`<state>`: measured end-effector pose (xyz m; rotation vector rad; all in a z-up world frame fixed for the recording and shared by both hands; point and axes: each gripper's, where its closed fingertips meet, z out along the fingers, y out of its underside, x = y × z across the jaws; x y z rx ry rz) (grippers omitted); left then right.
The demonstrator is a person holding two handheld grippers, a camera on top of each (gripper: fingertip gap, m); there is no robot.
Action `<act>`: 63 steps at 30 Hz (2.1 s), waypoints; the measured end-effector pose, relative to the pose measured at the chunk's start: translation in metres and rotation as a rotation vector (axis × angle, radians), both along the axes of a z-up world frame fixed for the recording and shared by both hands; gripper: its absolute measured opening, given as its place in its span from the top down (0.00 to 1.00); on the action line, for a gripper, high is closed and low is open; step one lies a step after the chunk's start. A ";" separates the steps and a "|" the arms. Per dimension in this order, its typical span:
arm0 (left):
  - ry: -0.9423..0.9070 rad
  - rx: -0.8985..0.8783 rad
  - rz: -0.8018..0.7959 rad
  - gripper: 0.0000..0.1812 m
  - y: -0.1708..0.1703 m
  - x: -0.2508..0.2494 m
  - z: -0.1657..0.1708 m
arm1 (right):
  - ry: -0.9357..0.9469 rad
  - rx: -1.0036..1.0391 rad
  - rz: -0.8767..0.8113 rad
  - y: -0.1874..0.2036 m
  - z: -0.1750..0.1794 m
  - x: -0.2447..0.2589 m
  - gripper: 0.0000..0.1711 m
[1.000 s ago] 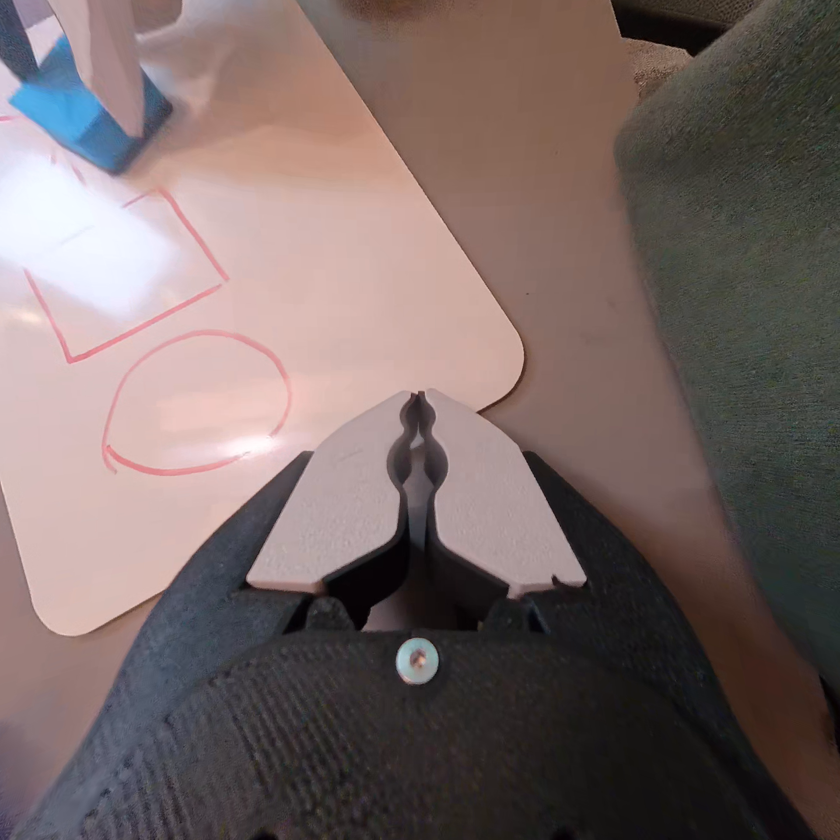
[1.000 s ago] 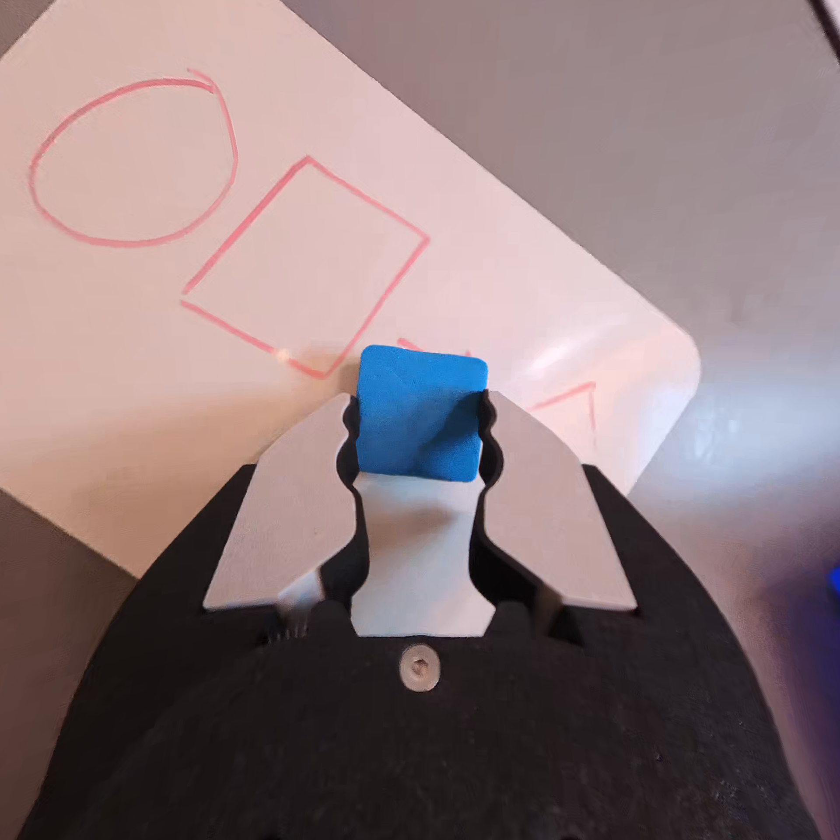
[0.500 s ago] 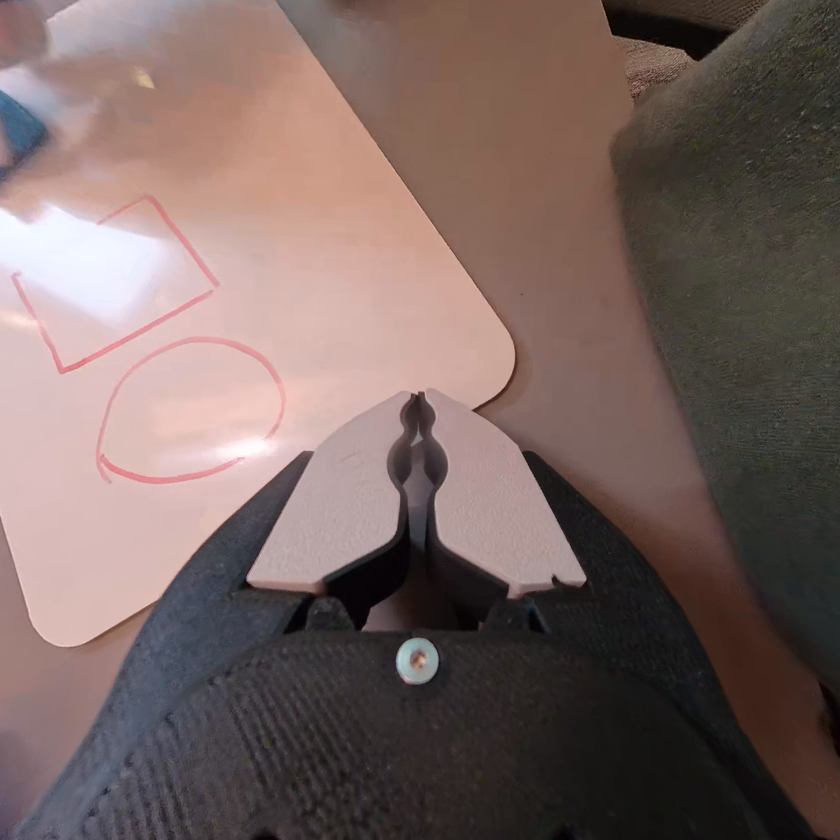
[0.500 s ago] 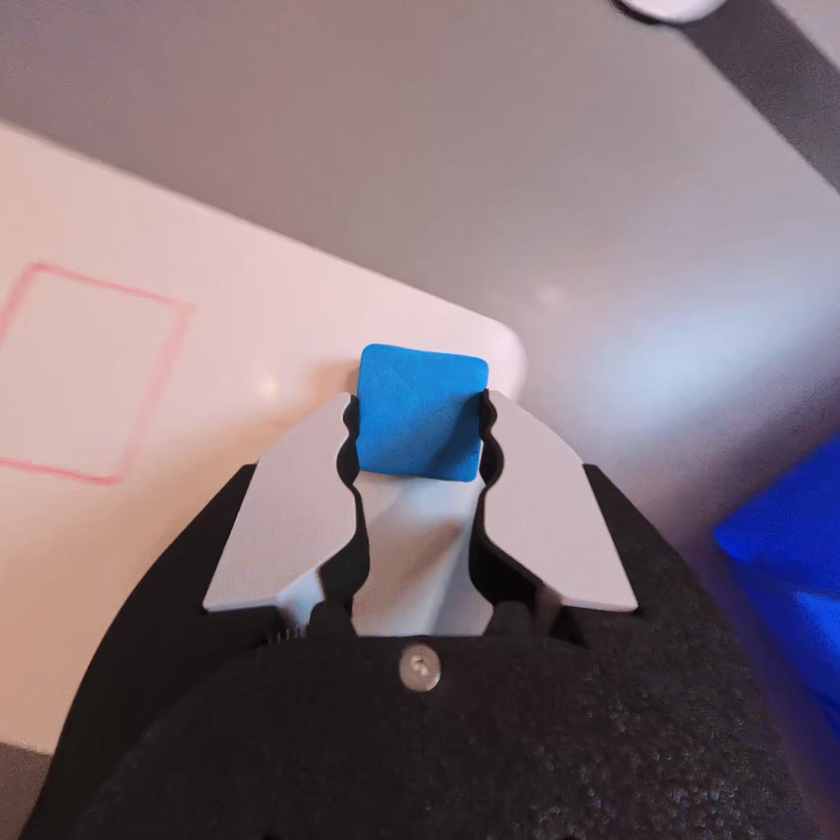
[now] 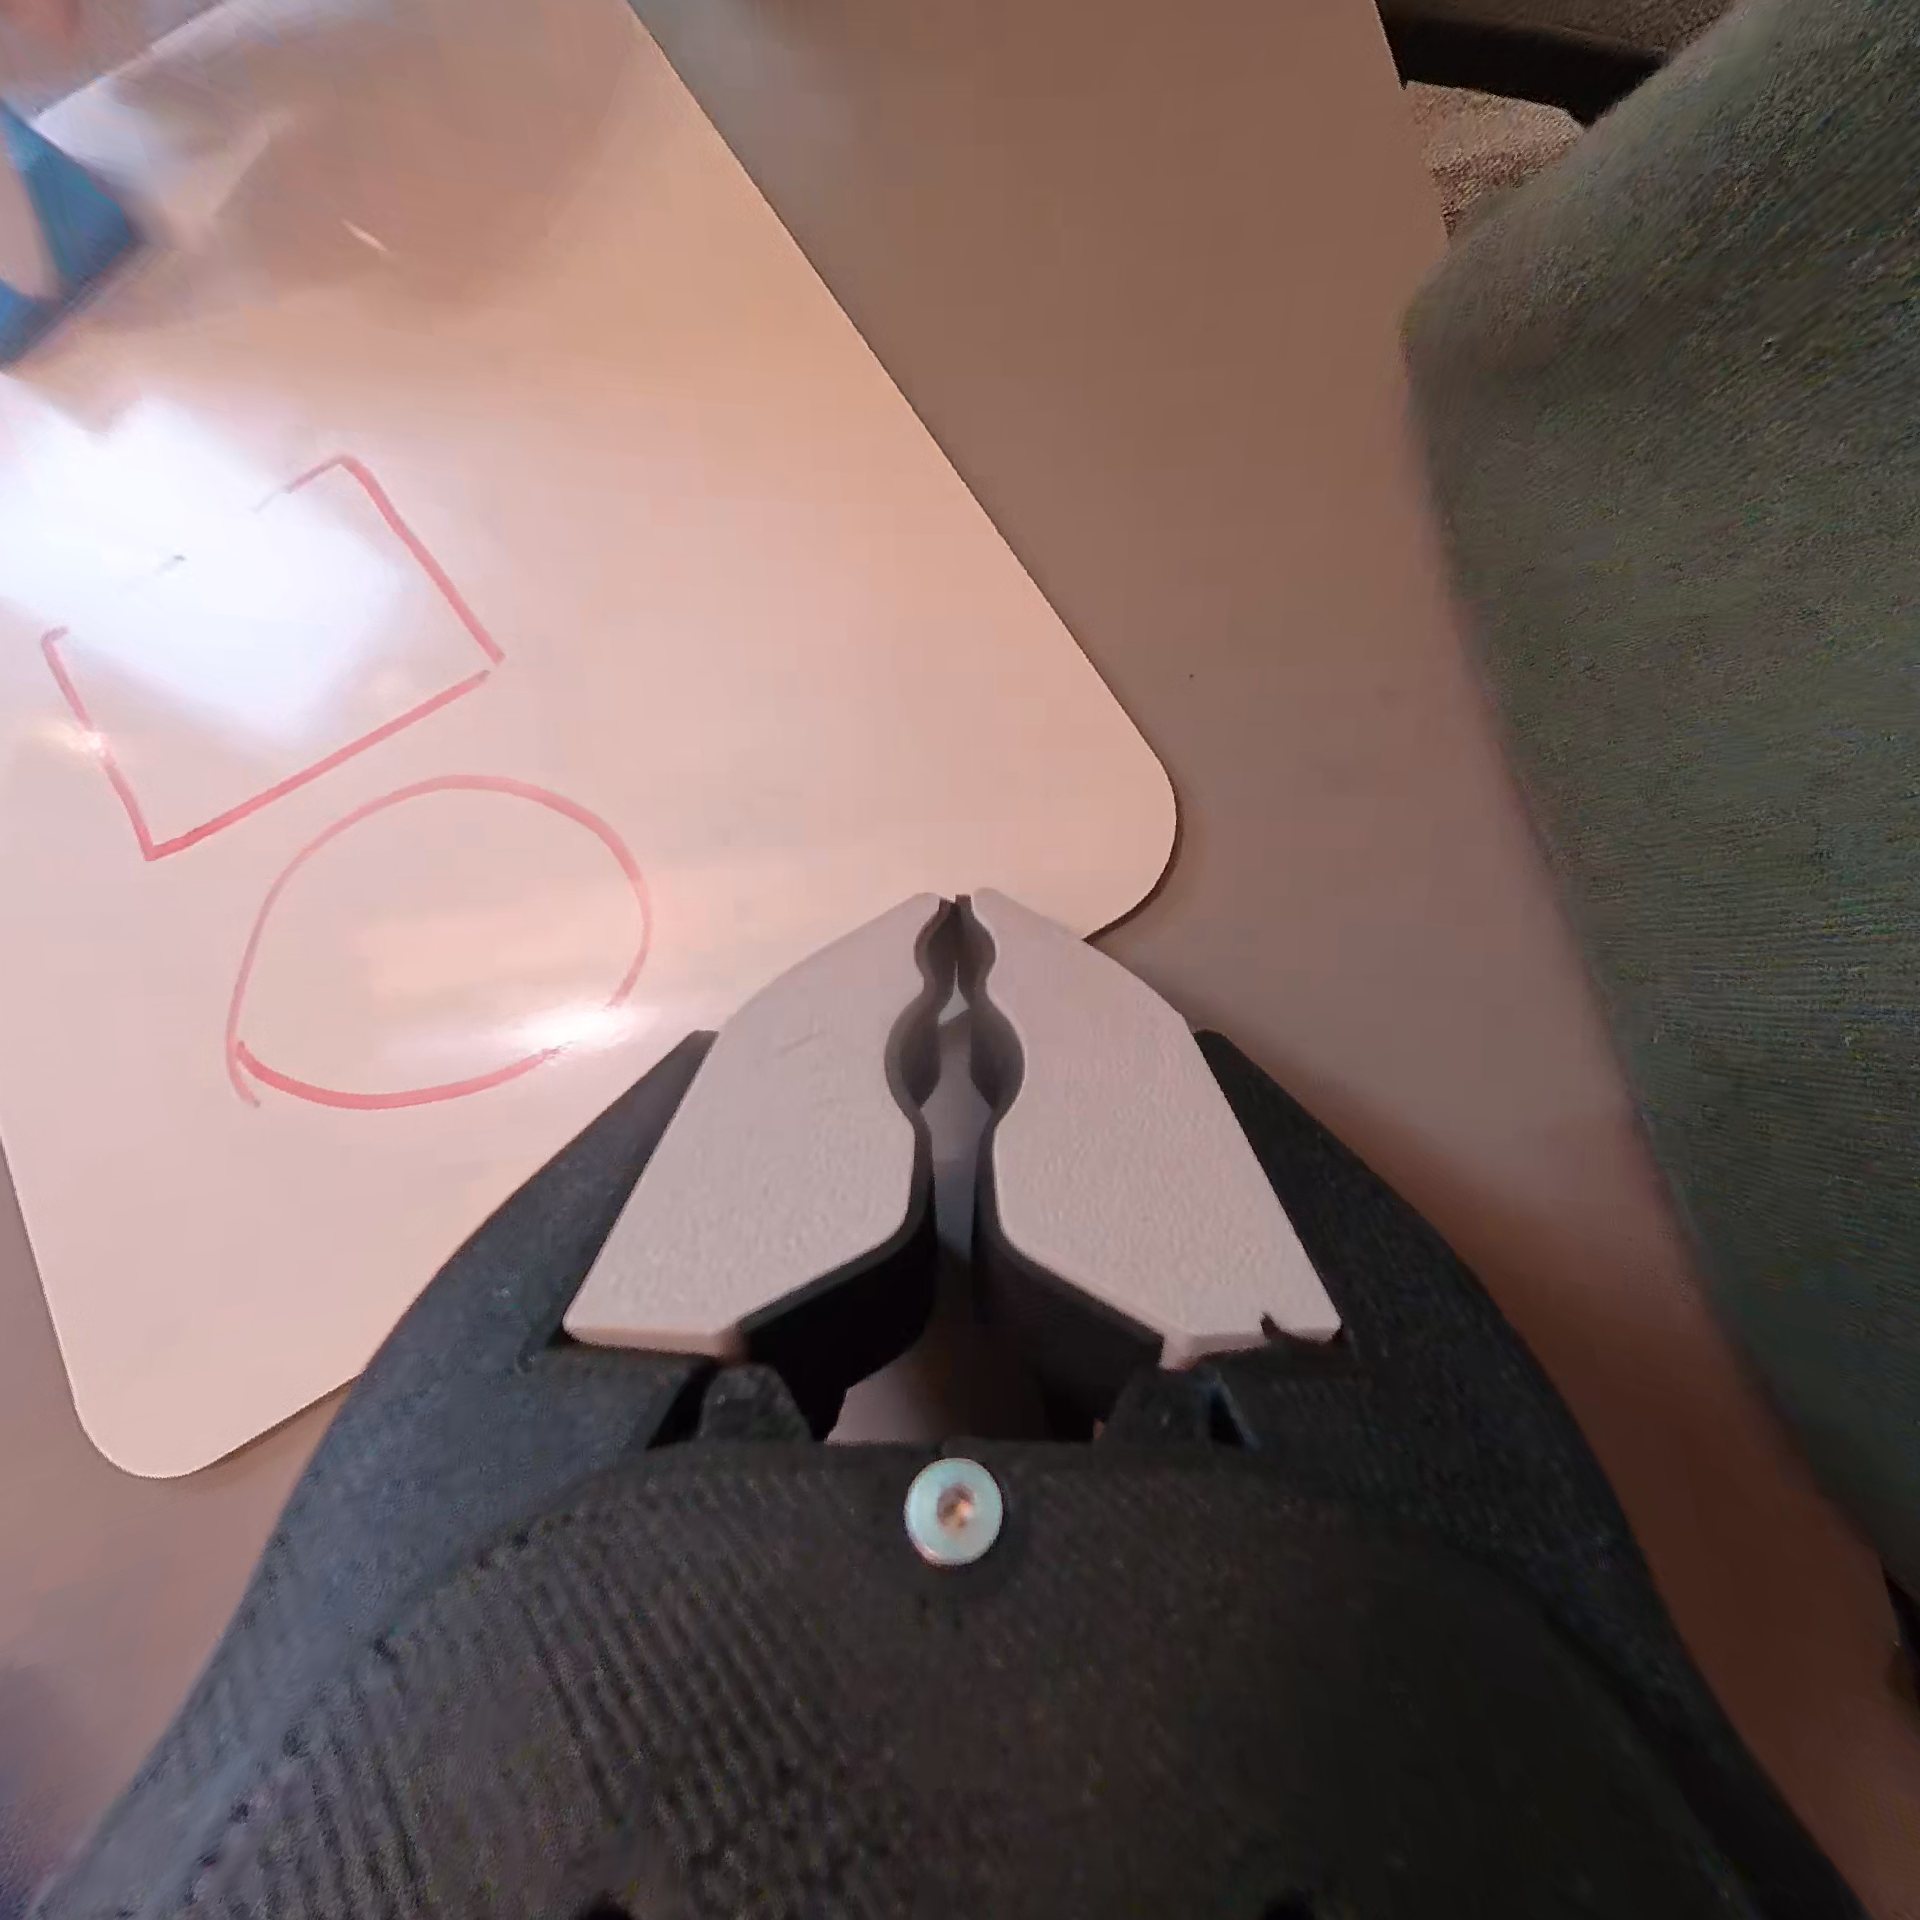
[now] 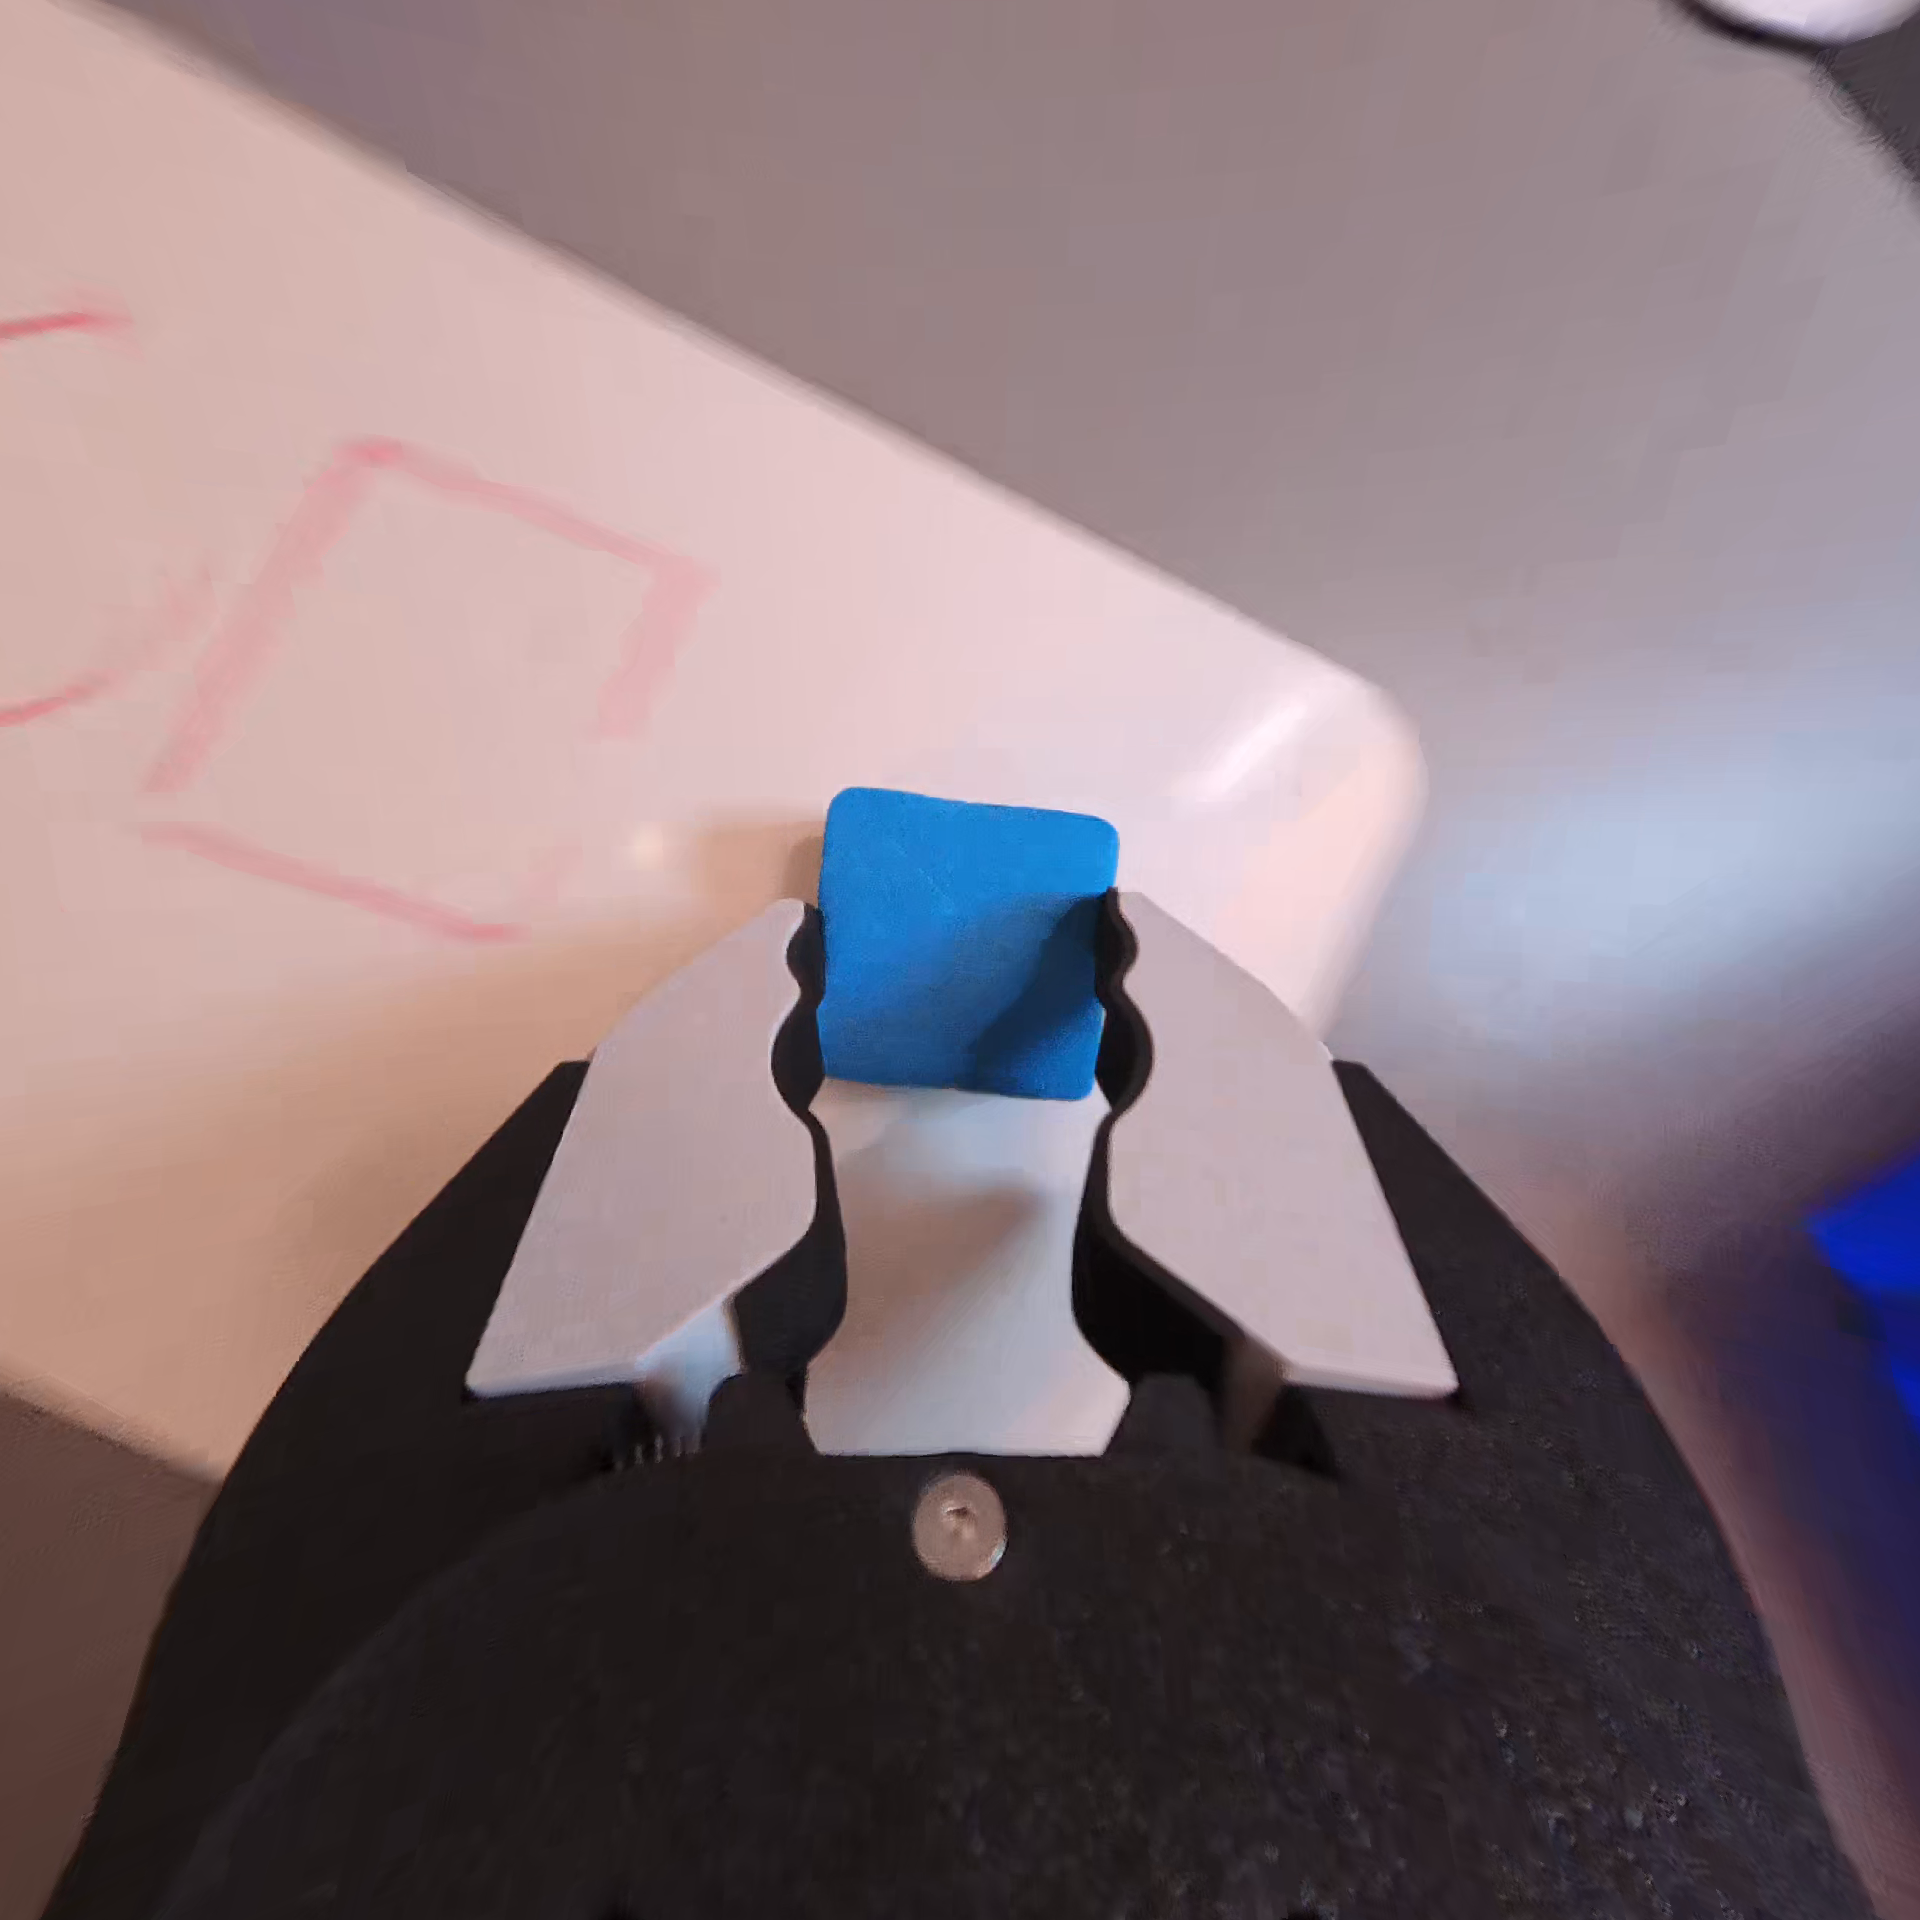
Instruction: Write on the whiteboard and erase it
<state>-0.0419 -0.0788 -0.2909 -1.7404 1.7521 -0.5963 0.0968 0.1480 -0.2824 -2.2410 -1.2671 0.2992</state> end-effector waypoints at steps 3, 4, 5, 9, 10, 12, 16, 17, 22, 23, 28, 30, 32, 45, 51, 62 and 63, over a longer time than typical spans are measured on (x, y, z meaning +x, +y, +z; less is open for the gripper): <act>-0.002 -0.003 -0.008 1.00 0.000 0.000 0.000 | -0.014 -0.006 0.241 -0.075 0.000 -0.054 0.70; -0.002 0.000 -0.010 1.00 0.000 0.000 0.000 | -0.021 0.007 0.291 -0.086 0.000 -0.067 0.70; -0.001 0.004 -0.010 1.00 0.000 0.001 0.000 | -0.017 0.016 0.303 -0.085 0.001 -0.072 0.70; -0.003 0.008 -0.008 1.00 0.001 0.001 0.000 | 0.039 0.004 0.104 -0.031 0.000 -0.031 0.70; -0.001 0.011 -0.009 1.00 0.001 0.001 0.000 | 0.021 0.005 0.111 -0.038 0.000 -0.025 0.70; -0.003 0.005 -0.011 1.00 0.000 0.001 0.000 | 0.017 -0.007 0.193 -0.073 0.000 -0.039 0.70; -0.007 0.004 -0.015 1.00 0.000 0.002 0.000 | 0.027 0.038 0.324 -0.118 0.001 -0.085 0.70; -0.008 0.007 -0.017 1.00 0.000 0.003 -0.001 | 0.043 0.025 0.281 -0.105 0.001 -0.081 0.70; -0.006 0.021 -0.014 1.00 0.000 0.003 -0.001 | 0.041 0.017 0.125 -0.070 0.001 -0.042 0.70; -0.008 0.018 -0.014 1.00 0.000 0.003 -0.001 | 0.043 0.003 0.181 -0.089 0.000 -0.055 0.70; -0.009 0.017 -0.014 1.00 0.000 0.003 -0.001 | 0.054 0.017 0.264 -0.105 0.001 -0.089 0.70; -0.009 0.023 -0.012 1.00 0.000 0.003 -0.001 | 0.080 0.019 0.115 -0.063 0.001 -0.055 0.70; -0.011 0.024 -0.009 1.00 0.001 0.003 -0.001 | 0.073 0.013 0.086 -0.060 0.001 -0.036 0.70; -0.021 0.001 -0.009 1.00 0.001 0.002 -0.001 | 0.030 0.007 0.198 -0.068 0.000 -0.065 0.70; -0.019 -0.007 -0.012 1.00 0.000 0.002 -0.001 | 0.052 0.020 0.289 -0.075 0.000 -0.120 0.70; -0.014 0.020 -0.009 1.00 -0.001 0.002 0.000 | 0.037 0.037 0.342 -0.092 0.000 -0.138 0.70; -0.015 0.024 -0.009 1.00 -0.001 0.003 0.000 | 0.058 0.029 0.260 -0.065 0.000 -0.131 0.70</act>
